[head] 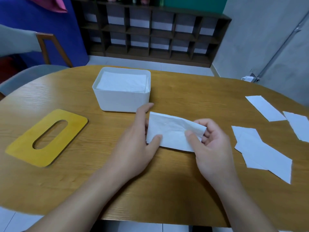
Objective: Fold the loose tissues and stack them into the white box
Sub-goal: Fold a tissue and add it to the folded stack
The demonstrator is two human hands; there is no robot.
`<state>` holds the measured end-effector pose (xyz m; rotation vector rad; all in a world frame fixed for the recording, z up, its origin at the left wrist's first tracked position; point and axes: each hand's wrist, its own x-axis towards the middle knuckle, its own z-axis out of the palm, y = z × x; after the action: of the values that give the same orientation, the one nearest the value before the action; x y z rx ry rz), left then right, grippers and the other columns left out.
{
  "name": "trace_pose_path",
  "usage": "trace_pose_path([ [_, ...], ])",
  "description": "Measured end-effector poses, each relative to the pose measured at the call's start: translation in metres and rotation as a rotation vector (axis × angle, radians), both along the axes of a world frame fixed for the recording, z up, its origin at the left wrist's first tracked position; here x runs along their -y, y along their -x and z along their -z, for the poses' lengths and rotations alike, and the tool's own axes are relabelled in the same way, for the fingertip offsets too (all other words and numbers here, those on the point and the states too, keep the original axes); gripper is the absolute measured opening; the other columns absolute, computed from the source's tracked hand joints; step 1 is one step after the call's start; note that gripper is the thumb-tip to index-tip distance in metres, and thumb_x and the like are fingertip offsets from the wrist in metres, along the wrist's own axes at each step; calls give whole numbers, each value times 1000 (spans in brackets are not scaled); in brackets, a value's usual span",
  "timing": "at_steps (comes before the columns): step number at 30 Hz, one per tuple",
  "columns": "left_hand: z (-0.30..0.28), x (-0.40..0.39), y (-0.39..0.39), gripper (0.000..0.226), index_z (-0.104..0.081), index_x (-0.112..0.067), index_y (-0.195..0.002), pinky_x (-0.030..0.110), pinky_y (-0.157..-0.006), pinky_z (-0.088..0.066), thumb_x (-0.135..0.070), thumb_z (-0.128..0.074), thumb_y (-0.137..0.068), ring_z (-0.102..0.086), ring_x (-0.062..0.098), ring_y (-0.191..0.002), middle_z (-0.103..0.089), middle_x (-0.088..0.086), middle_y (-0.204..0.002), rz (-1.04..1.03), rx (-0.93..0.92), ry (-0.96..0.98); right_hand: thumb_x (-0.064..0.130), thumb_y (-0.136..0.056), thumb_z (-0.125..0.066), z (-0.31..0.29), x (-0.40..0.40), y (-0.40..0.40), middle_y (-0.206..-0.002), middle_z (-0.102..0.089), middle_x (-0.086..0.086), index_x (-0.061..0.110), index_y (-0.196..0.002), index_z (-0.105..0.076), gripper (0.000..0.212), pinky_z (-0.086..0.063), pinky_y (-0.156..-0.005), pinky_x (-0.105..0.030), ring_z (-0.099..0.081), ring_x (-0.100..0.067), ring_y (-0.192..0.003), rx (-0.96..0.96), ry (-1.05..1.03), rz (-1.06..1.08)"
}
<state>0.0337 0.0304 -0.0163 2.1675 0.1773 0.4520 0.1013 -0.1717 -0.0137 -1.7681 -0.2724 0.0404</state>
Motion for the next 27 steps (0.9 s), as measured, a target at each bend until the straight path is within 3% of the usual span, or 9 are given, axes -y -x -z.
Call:
trace_pose_path([
  [4, -21, -24, 3, 57, -39, -43, -147, 18, -69, -48, -25, -72, -104, -65, 8, -86, -68, -12, -90, 4, 76, 69, 4, -104, -72, -14, -20, 4, -103, -83, 1, 16, -114, -69, 16, -63, -75, -31, -81, -16, -93, -43, -77, -17],
  [8, -42, -52, -10, 44, -47, -34, -132, 25, -67, -50, -18, -75, -103, -62, 13, -71, -67, -4, -81, -91, 196, 228, 0, -101, -74, -39, -58, -7, -122, -81, 0, 25, -132, -53, 45, -67, -84, -38, -81, -16, -108, -39, -163, -60],
  [11, -49, -75, -20, 34, -48, -26, -120, 24, -66, -48, -14, -75, -102, -57, 14, -71, -65, -3, -91, -188, 311, 265, 0, -99, -76, -62, -91, -22, -125, -71, 0, 25, -124, -45, 47, -69, -72, -37, -82, -13, -101, 79, -71, -55],
  [13, -49, -91, -27, 24, -52, -23, -110, 29, -67, -48, -17, -74, -103, -55, 19, -74, -61, -8, -96, -265, 361, 196, 3, -98, -77, -72, -115, -36, -123, -62, 4, 26, -119, -42, 47, -68, -68, -45, -82, -16, -92, 200, 14, -47],
  [16, -46, -113, -36, 10, -63, -24, -111, 30, -75, -50, -23, -71, -106, -58, 18, -83, -65, -8, -98, -357, 390, 115, 10, -95, -77, -76, -150, -61, -111, -56, 7, 28, -112, -42, 43, -59, -65, -47, -74, -19, -81, 363, 193, -46],
  [19, -41, -127, -46, 16, -68, -25, -121, 30, -84, -52, -21, -69, -106, -62, 11, -91, -68, -8, -113, -415, 365, -8, 13, -94, -75, -70, -172, -82, -101, -62, 11, 25, -108, -52, 30, -46, -73, -29, -60, -15, -87, 492, 398, -52],
  [21, -36, -133, -50, 21, -69, -21, -125, 28, -89, -53, -14, -67, -105, -63, 11, -97, -66, -5, -123, -429, 356, -85, 14, -95, -74, -65, -178, -87, -101, -63, 15, 25, -111, -60, 25, -45, -80, -23, -57, -8, -90, 530, 481, -60],
  [24, -28, -138, -55, 17, -74, -14, -118, 26, -95, -52, -10, -66, -105, -63, 15, -107, -64, -1, -131, -424, 326, -165, 25, -99, -70, -54, -179, -90, -110, -66, 16, 28, -115, -66, 16, -39, -109, -34, -61, -12, -105, 595, 661, -42],
  [27, -22, -141, -59, 14, -78, -15, -110, 34, -102, -43, -16, -65, -106, -57, 25, -123, -65, 2, -139, -456, 246, -228, 37, -102, -66, -52, -176, -94, -124, -63, 13, 32, -112, -72, 13, -23, -111, -33, -55, -14, -123, 591, 760, 8],
])
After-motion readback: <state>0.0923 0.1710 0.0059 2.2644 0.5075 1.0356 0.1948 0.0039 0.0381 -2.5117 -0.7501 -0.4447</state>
